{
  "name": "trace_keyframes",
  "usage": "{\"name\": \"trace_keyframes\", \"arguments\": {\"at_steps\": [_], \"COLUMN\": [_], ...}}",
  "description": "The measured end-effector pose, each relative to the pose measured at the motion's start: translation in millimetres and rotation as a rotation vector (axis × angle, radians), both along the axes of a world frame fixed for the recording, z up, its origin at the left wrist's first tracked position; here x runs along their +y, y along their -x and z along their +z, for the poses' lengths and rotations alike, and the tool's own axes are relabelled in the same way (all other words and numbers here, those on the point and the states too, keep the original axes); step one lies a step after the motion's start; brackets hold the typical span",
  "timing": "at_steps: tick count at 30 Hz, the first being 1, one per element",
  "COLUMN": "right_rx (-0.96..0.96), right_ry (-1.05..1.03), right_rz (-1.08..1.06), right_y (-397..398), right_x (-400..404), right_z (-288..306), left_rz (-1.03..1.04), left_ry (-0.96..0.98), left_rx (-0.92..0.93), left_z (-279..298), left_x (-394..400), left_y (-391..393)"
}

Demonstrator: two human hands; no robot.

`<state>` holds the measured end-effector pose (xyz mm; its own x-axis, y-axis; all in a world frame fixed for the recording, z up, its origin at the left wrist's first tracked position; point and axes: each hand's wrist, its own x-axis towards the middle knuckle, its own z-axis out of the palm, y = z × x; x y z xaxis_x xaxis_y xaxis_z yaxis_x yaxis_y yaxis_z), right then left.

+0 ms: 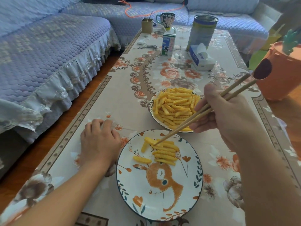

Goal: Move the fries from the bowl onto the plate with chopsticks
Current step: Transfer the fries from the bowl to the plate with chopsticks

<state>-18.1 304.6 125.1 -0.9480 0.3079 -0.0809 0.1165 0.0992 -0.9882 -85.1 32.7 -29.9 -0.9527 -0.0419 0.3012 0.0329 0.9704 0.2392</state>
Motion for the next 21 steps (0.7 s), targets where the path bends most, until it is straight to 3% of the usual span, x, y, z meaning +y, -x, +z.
{"name": "trace_keyframes", "arguments": {"at_steps": [13, 21], "right_rx": [-0.016, -0.034], "right_ry": [-0.034, -0.057], "right_rz": [0.037, 0.164], "right_y": [1.1, 2.6], "right_x": [-9.6, -17.3], "right_z": [-4.3, -8.1], "left_rz": [0.011, 0.007], "left_ry": [-0.025, -0.016], "left_rx": [-0.018, -0.027], "left_z": [3.1, 3.4], "left_x": [1.2, 0.8], "left_y": [-1.6, -1.3]}}
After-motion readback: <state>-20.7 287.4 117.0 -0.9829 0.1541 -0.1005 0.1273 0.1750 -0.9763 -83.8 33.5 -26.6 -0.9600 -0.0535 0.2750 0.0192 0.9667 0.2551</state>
